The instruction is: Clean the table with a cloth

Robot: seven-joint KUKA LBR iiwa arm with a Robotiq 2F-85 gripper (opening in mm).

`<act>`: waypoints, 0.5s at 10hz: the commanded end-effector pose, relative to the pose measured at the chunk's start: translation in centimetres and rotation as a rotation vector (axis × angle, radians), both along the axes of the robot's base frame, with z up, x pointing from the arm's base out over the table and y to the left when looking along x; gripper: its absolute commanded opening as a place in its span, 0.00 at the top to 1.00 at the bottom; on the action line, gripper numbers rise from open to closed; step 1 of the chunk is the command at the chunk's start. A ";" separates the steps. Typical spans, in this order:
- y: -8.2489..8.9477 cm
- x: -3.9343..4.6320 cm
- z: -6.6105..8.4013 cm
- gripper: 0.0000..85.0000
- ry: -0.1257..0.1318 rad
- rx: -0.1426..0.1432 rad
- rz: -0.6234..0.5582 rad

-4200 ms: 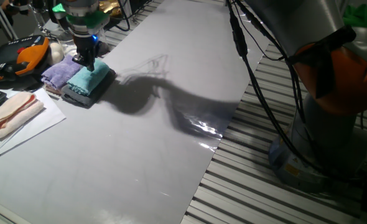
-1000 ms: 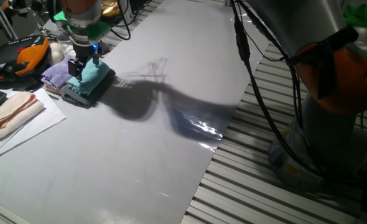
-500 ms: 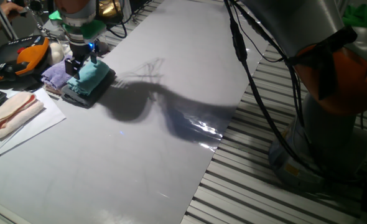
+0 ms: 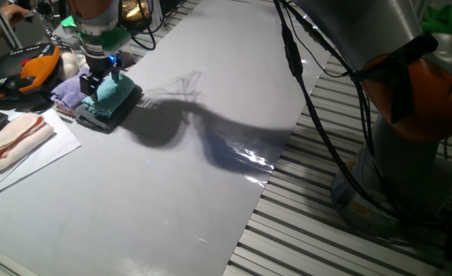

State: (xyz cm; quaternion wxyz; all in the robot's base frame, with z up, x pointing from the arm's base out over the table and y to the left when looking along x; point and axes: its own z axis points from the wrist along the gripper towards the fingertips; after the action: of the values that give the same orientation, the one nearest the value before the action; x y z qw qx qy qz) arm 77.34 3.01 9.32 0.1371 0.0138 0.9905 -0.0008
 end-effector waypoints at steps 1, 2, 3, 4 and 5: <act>-0.1 0.04 0.0 0.00 0.000 0.000 0.000; -0.3 0.06 0.0 0.00 0.000 0.000 0.000; -0.5 0.06 -0.2 0.00 -0.002 0.003 0.002; -0.6 0.02 -0.5 0.00 -0.005 0.005 0.003; -0.7 -0.01 -0.9 0.00 -0.006 0.005 0.009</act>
State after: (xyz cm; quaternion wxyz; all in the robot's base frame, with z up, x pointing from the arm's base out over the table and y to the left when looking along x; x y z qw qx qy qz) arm 77.32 2.27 8.39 0.1402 0.0094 0.9901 0.0027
